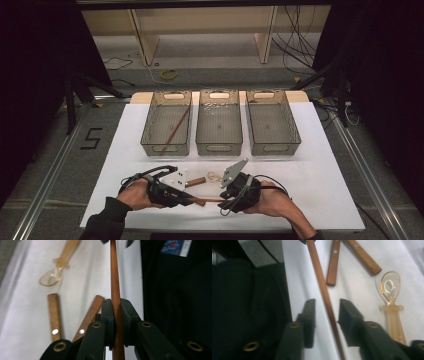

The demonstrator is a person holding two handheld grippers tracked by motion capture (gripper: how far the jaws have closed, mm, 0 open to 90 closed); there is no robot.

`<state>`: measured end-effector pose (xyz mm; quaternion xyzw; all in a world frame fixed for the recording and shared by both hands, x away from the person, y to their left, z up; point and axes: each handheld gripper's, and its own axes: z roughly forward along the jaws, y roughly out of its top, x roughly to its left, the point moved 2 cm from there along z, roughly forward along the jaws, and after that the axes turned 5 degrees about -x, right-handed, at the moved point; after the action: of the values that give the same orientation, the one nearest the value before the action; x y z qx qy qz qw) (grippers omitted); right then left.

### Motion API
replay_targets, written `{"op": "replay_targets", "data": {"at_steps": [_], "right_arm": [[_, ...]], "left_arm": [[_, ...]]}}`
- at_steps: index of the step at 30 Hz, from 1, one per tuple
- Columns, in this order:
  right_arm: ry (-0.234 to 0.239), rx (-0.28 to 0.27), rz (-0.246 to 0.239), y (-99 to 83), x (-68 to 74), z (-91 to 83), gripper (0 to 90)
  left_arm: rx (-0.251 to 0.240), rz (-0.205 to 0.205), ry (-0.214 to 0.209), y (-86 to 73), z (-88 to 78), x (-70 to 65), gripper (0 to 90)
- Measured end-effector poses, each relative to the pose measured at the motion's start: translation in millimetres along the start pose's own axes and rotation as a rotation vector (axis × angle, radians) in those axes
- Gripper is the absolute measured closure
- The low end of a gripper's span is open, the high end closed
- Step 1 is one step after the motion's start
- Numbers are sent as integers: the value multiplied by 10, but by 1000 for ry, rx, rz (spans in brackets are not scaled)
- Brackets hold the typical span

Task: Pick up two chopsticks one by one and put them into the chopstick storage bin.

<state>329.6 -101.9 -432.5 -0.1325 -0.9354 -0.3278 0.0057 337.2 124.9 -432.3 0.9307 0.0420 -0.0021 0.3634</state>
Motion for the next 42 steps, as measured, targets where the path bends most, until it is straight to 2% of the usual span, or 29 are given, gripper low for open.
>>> {"op": "replay_targets", "data": {"at_steps": [1,5,8,12,15,18,21,25,28,29,36,42], "right_arm": [[-13,-14,2,7,-15,-29,565],[-61,-97,49,40,-70,-172,464],[-102,-181,102,52,-115,-255,407],[-149,-265,147,32,-165,-344,365],[-175,-311,179,14,-186,-408,339],[-184,-366,213,-25,-206,-461,324],[-193,-372,241,-90,-235,-479,306],[-204,-396,286,-197,-284,-473,287],[-214,-411,317,-267,-309,-470,279],[-212,-417,333,-286,-309,-469,278],[-211,-422,380,-389,-333,-440,260],[-208,-422,392,-419,-338,-415,255]], "left_arm": [[-3,-9,8,-4,-15,10,819],[-7,-50,59,-25,-59,73,819],[-20,-84,91,-45,-89,122,819],[-44,-139,133,-62,-149,177,820],[-77,-203,164,-73,-213,230,819],[-121,-280,214,-94,-295,298,819],[-174,-346,263,-128,-372,360,819],[-205,-409,328,-176,-441,427,819],[-230,-447,357,-212,-482,478,819],[-237,-454,357,-223,-494,498,819],[-272,-525,432,-269,-591,642,819],[-277,-568,495,-322,-709,790,819]]}}
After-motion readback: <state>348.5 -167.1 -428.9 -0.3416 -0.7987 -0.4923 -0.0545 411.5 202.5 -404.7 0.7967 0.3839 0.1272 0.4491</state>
